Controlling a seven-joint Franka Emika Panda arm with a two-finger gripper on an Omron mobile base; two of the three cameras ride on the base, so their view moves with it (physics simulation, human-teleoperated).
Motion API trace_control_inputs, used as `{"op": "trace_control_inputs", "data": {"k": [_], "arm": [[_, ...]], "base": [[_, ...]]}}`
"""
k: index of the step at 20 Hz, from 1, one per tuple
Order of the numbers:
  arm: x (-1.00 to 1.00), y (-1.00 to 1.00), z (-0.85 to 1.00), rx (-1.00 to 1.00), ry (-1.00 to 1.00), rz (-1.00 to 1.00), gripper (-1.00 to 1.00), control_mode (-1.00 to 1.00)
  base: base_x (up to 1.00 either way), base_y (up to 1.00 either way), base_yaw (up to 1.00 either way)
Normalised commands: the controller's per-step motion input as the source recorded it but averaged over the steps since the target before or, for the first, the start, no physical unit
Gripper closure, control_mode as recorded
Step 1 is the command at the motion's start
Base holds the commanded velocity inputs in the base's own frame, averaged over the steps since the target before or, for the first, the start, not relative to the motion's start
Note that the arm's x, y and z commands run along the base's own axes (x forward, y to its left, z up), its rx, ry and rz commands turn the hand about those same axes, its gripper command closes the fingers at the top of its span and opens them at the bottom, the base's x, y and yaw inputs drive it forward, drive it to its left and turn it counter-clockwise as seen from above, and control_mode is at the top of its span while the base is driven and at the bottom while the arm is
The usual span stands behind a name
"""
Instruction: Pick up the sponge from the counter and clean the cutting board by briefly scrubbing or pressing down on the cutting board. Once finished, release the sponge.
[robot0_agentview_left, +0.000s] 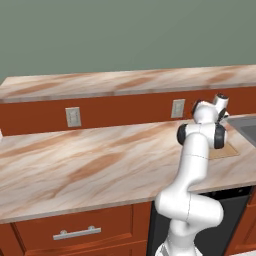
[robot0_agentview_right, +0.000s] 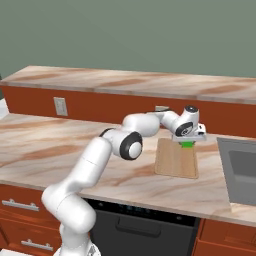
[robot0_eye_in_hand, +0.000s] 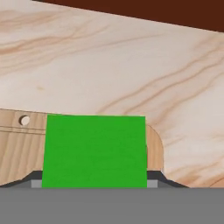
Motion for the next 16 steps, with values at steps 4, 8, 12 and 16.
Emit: {"op": "trace_control_inputs", "data": {"k": [4,8,12,16], "arm": [[-0.44,-0.31,-0.55,0.0,0.0,0.02,1.0,-1.0],[-0.87,0.0,-0.7,-0.02,0.0,0.02,1.0,-1.0],[-0.98,0.14,-0.88,-0.03,0.0,0.01,1.0,-1.0],[-0.96,0.26,-0.92,-0.08,0.0,0.0,1.0,-1.0]], "base": [[0.0,0.0,0.0],[0.0,0.0,0.0],[0.0,0.0,0.0],[0.0,0.0,0.0]]}}
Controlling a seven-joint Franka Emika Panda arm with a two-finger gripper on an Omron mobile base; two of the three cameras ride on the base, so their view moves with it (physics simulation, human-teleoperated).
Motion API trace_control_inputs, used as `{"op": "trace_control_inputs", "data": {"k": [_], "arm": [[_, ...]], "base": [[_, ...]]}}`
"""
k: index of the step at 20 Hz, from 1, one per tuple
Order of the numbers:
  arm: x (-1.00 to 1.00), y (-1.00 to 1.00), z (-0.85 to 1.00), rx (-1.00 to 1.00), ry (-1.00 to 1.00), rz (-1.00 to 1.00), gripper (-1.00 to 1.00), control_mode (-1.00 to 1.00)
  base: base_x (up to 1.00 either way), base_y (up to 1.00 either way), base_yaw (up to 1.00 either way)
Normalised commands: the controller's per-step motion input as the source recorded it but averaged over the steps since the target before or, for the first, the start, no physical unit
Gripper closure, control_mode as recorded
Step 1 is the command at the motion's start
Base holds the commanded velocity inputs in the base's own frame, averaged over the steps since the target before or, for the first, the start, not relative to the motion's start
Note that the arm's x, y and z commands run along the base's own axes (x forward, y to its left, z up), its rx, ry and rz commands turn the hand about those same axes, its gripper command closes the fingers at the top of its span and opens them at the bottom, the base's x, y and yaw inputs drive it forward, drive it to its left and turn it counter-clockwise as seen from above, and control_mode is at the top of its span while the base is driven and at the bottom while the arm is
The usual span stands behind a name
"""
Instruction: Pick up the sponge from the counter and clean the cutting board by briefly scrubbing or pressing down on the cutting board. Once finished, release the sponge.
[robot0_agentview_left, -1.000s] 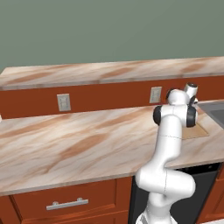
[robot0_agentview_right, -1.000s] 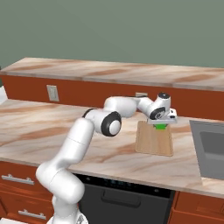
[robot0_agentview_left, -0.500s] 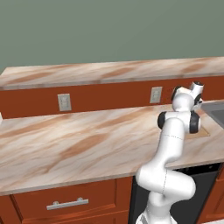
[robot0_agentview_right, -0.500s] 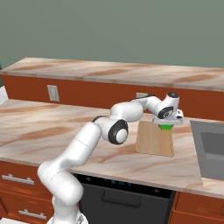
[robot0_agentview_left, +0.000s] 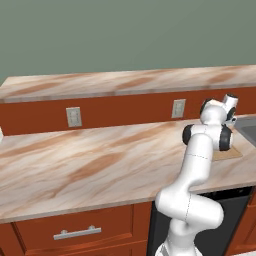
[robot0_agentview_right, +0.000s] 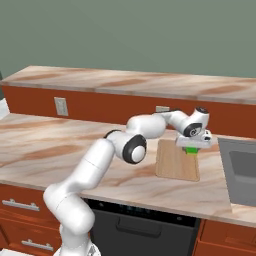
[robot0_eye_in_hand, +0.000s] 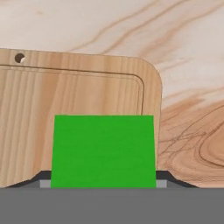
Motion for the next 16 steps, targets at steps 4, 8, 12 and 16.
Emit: {"op": "trace_control_inputs", "data": {"k": [4,8,12,16], "arm": [[-0.96,0.35,-0.95,-0.12,-0.01,0.0,1.0,-1.0],[-0.99,0.34,-0.97,-0.13,-0.04,0.0,1.0,-1.0],[-1.0,0.14,-0.86,-0.1,-0.04,0.0,1.0,-1.0],[-1.0,0.0,-0.69,-0.06,-0.01,0.0,1.0,-1.0]], "base": [[0.0,0.0,0.0],[0.0,0.0,0.0],[0.0,0.0,0.0],[0.0,0.0,0.0]]}}
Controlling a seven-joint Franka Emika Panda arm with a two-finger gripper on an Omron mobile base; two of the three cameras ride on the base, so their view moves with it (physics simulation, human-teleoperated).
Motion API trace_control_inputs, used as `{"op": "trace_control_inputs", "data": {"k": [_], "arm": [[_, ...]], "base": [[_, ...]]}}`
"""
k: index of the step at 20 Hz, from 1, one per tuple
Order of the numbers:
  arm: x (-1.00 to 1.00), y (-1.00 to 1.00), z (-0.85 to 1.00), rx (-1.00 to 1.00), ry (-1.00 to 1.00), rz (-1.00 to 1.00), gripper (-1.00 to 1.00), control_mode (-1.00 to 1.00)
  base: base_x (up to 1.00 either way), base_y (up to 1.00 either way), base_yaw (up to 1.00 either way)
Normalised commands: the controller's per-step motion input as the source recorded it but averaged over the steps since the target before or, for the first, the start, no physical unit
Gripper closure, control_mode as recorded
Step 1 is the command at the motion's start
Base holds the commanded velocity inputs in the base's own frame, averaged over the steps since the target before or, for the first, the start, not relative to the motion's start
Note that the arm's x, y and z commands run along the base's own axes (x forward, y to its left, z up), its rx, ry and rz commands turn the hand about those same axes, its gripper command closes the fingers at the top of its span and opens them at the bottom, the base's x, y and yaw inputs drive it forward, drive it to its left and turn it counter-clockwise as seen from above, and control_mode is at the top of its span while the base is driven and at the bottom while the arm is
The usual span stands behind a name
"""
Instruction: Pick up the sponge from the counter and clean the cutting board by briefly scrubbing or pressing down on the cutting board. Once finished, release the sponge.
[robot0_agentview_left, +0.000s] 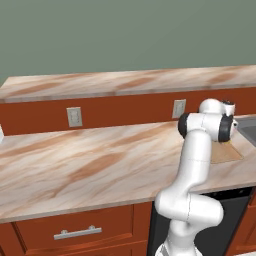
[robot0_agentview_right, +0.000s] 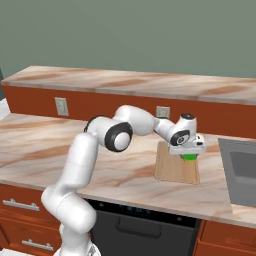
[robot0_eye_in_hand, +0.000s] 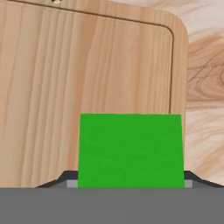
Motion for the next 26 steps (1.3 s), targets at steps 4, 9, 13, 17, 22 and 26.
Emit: {"op": "trace_control_inputs", "data": {"k": [4,9,13,17,22,26], "arm": [[-1.0,0.0,-0.57,-0.02,-0.02,0.0,1.0,-1.0],[-1.0,0.12,-0.52,0.0,0.0,0.0,1.0,-1.0],[-1.0,0.32,-0.51,0.0,0.0,0.0,1.0,-1.0],[-1.0,0.36,-0.56,0.0,0.0,0.0,1.0,-1.0],[-1.0,0.31,-0.52,0.0,0.0,0.0,1.0,-1.0],[-0.9,0.12,-0.23,0.0,0.0,0.0,1.0,-1.0]], "base": [[0.0,0.0,0.0],[0.0,0.0,0.0],[0.0,0.0,0.0],[0.0,0.0,0.0],[0.0,0.0,0.0],[0.0,0.0,0.0]]}}
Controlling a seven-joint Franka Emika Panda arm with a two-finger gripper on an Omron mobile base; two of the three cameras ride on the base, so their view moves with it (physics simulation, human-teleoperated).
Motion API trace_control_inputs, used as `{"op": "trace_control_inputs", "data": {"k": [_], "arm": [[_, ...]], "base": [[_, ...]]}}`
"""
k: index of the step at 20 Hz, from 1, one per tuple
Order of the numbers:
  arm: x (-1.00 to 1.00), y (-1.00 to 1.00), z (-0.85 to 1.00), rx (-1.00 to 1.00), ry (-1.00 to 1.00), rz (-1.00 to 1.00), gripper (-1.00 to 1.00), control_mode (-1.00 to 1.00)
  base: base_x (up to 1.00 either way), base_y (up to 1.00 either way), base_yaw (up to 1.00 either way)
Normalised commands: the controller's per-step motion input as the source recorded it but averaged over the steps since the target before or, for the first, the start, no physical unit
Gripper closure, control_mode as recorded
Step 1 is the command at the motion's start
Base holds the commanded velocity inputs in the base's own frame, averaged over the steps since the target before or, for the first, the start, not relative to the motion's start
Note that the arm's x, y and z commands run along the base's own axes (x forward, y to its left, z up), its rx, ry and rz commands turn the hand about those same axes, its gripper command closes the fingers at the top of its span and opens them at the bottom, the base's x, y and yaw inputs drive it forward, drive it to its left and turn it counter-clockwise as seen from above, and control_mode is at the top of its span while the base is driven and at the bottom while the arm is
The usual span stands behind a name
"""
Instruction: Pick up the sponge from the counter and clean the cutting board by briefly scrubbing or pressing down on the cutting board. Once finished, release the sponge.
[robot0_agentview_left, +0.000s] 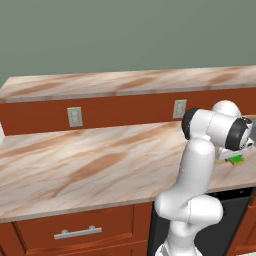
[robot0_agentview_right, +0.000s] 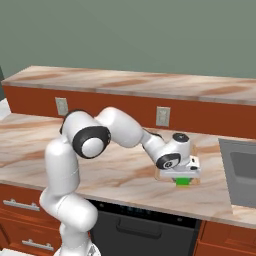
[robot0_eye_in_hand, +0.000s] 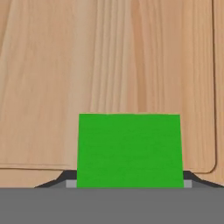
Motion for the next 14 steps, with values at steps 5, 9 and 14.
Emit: {"op": "trace_control_inputs", "data": {"k": [5,9,14], "arm": [[-0.12,0.48,0.06,0.0,-0.04,0.0,1.0,-1.0],[0.0,1.0,0.22,0.0,-0.05,0.0,1.0,-1.0],[0.27,1.0,0.03,0.0,-0.05,0.0,1.0,-1.0]], "base": [[0.0,0.0,0.0],[0.0,0.0,0.0],[0.0,0.0,0.0]]}}
